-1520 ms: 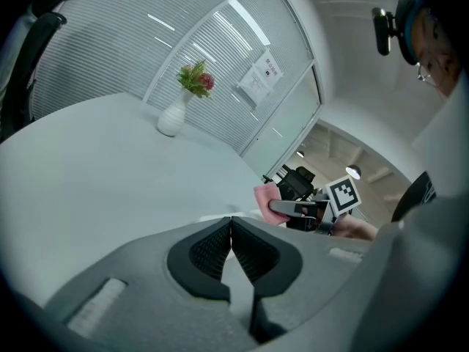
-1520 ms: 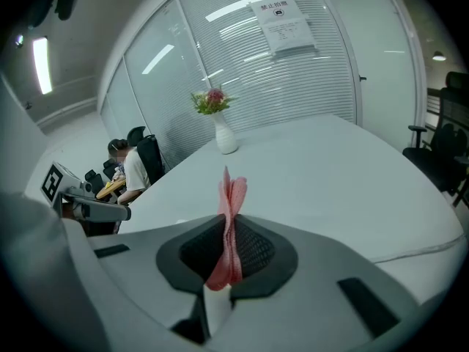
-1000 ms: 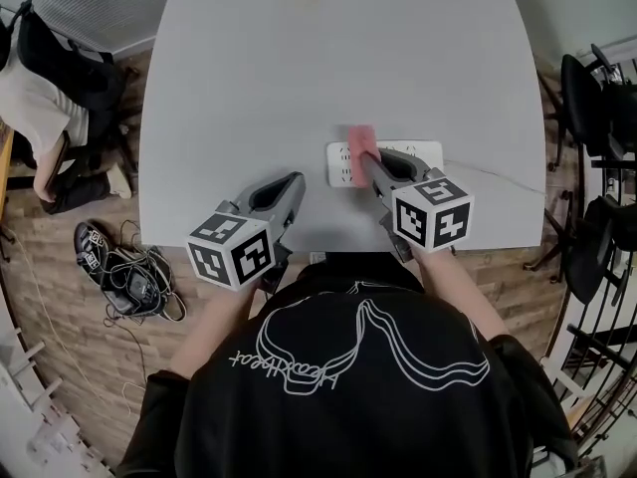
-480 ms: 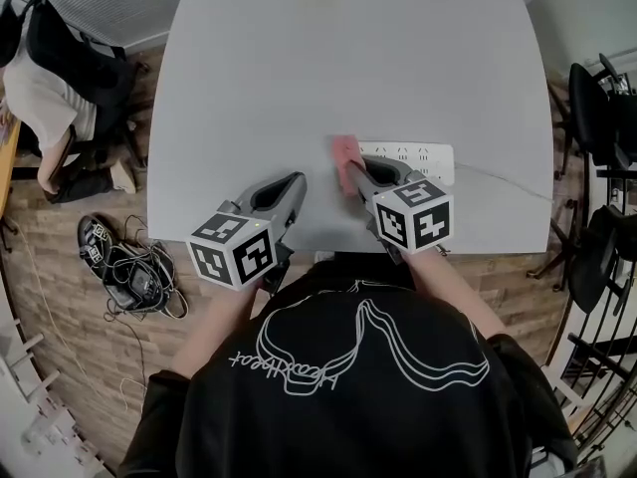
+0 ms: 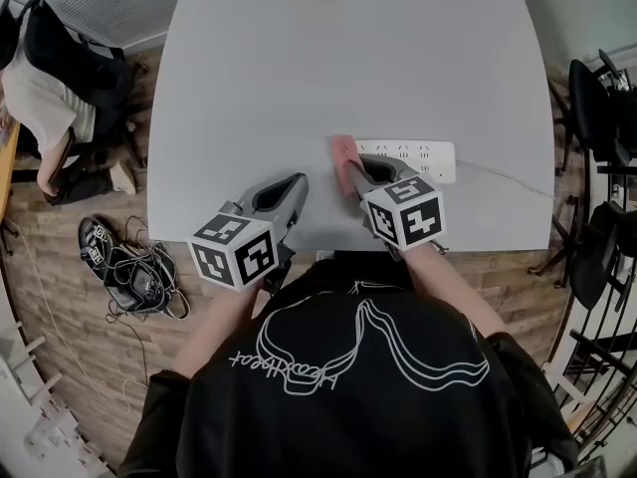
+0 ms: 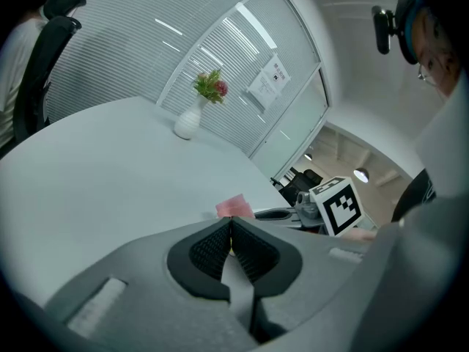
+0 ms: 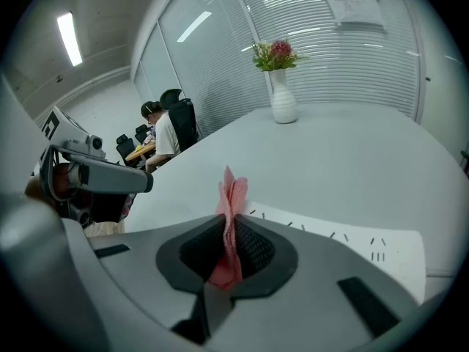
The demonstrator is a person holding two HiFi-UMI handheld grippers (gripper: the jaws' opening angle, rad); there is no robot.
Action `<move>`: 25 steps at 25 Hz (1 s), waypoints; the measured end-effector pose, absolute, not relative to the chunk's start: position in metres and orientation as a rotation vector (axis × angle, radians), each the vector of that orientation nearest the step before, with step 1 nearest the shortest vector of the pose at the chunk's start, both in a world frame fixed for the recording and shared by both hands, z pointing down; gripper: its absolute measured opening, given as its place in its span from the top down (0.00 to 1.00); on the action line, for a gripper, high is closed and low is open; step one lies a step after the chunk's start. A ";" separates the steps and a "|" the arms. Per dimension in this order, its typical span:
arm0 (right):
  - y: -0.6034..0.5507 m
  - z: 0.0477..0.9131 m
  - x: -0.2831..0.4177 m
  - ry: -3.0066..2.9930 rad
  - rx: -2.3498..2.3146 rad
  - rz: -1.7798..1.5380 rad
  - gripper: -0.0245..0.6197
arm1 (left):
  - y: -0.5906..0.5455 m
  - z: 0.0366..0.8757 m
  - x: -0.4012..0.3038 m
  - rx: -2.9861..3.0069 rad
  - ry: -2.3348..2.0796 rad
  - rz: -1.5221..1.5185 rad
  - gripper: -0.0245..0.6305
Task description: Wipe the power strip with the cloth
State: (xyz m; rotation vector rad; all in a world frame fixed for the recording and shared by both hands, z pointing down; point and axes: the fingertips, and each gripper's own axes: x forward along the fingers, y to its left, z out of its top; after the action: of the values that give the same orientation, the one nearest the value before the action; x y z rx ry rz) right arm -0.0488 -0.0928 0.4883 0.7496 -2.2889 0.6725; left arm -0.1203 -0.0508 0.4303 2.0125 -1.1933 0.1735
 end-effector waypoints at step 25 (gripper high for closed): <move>-0.104 0.490 -0.011 -2.244 0.843 0.682 0.90 | -0.050 0.431 -0.113 2.019 -1.172 0.165 0.94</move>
State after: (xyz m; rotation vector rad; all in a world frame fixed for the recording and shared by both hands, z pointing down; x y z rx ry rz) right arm -0.0107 -0.1042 0.4899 0.8433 -2.2442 0.6821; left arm -0.1132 -0.0501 0.4309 2.0186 -1.1721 0.1649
